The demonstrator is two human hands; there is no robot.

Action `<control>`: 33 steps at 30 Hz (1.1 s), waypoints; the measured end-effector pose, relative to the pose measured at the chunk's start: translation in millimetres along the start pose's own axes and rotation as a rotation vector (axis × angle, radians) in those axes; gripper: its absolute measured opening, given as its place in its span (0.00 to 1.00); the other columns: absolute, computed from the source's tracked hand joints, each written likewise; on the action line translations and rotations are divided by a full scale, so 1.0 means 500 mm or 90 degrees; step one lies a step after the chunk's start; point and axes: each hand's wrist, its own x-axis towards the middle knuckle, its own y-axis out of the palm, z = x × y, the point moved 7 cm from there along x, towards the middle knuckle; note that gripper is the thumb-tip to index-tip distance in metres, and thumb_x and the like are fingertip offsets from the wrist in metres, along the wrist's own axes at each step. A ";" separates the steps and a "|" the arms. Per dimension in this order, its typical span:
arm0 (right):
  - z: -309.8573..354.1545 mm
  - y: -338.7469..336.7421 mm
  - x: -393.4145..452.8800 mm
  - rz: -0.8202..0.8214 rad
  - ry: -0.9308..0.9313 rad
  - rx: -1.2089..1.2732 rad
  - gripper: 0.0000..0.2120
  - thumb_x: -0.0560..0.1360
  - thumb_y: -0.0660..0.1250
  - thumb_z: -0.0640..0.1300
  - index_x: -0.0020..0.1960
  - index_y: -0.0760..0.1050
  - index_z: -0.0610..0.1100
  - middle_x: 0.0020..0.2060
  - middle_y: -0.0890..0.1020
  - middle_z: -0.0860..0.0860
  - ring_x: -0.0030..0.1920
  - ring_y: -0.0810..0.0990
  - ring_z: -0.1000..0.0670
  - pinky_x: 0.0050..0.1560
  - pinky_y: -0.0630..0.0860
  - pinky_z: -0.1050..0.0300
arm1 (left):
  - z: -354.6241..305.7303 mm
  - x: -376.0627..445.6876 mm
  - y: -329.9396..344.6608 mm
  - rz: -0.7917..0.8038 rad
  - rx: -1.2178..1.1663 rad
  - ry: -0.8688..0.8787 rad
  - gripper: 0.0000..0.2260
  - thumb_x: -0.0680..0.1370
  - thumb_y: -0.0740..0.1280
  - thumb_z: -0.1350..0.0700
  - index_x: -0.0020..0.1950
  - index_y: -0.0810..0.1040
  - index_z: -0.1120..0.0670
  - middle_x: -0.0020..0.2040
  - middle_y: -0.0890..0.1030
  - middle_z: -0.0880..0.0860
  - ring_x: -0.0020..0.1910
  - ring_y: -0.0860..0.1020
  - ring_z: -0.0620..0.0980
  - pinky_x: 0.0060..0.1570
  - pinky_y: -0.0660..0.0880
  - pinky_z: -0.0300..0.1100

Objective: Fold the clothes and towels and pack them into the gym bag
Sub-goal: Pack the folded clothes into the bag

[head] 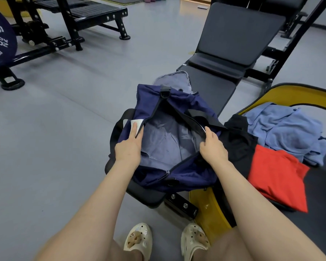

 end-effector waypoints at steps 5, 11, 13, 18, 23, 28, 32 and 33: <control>-0.025 -0.029 -0.012 -0.023 -0.074 0.076 0.28 0.81 0.52 0.59 0.77 0.54 0.48 0.75 0.60 0.51 0.73 0.62 0.45 0.66 0.65 0.47 | -0.017 -0.003 -0.003 -0.013 0.029 0.018 0.41 0.75 0.60 0.67 0.78 0.37 0.49 0.77 0.35 0.54 0.35 0.69 0.52 0.29 0.62 0.40; -0.111 -0.069 -0.034 -0.075 -0.101 0.066 0.18 0.81 0.58 0.47 0.68 0.68 0.41 0.66 0.71 0.45 0.65 0.70 0.45 0.61 0.69 0.50 | -0.041 -0.012 -0.012 -0.010 0.055 0.039 0.40 0.76 0.60 0.66 0.77 0.36 0.50 0.77 0.34 0.57 0.35 0.70 0.52 0.29 0.62 0.39; -0.141 -0.071 -0.045 -0.083 -0.106 0.027 0.11 0.80 0.61 0.44 0.60 0.72 0.40 0.57 0.75 0.44 0.59 0.74 0.43 0.55 0.72 0.48 | -0.047 -0.014 -0.012 -0.006 0.059 0.042 0.40 0.76 0.60 0.66 0.77 0.36 0.50 0.76 0.33 0.58 0.35 0.70 0.52 0.27 0.60 0.39; -0.182 -0.057 -0.062 -0.051 -0.138 -0.032 0.06 0.78 0.62 0.40 0.51 0.76 0.42 0.48 0.77 0.46 0.52 0.77 0.42 0.52 0.73 0.46 | -0.063 -0.010 -0.011 -0.020 0.054 0.042 0.40 0.76 0.60 0.65 0.77 0.36 0.51 0.76 0.34 0.57 0.37 0.71 0.51 0.27 0.60 0.39; -0.210 -0.056 -0.077 -0.011 -0.094 -0.044 0.08 0.76 0.65 0.46 0.53 0.73 0.43 0.51 0.78 0.46 0.53 0.77 0.43 0.51 0.73 0.50 | -0.077 -0.013 -0.004 -0.017 0.039 0.055 0.41 0.75 0.60 0.68 0.77 0.35 0.51 0.76 0.33 0.57 0.37 0.72 0.52 0.26 0.61 0.39; -0.214 -0.015 -0.107 0.160 -0.153 -0.122 0.40 0.68 0.74 0.58 0.73 0.62 0.45 0.71 0.63 0.53 0.69 0.67 0.50 0.63 0.70 0.55 | -0.076 -0.024 -0.004 -0.013 0.024 0.061 0.41 0.76 0.61 0.67 0.78 0.38 0.50 0.76 0.32 0.57 0.38 0.72 0.52 0.34 0.68 0.41; -0.209 -0.010 -0.103 0.118 -0.181 -0.248 0.40 0.69 0.74 0.53 0.75 0.58 0.47 0.72 0.61 0.52 0.70 0.65 0.49 0.58 0.71 0.56 | -0.079 -0.035 0.001 -0.004 0.018 0.065 0.40 0.76 0.62 0.66 0.78 0.39 0.49 0.76 0.31 0.56 0.39 0.71 0.52 0.35 0.69 0.41; -0.208 -0.012 -0.099 0.110 -0.183 -0.259 0.38 0.71 0.73 0.51 0.74 0.59 0.47 0.72 0.62 0.51 0.70 0.66 0.48 0.57 0.72 0.56 | -0.079 -0.037 0.002 -0.003 0.018 0.065 0.40 0.76 0.61 0.66 0.78 0.39 0.49 0.76 0.31 0.56 0.39 0.71 0.52 0.35 0.69 0.41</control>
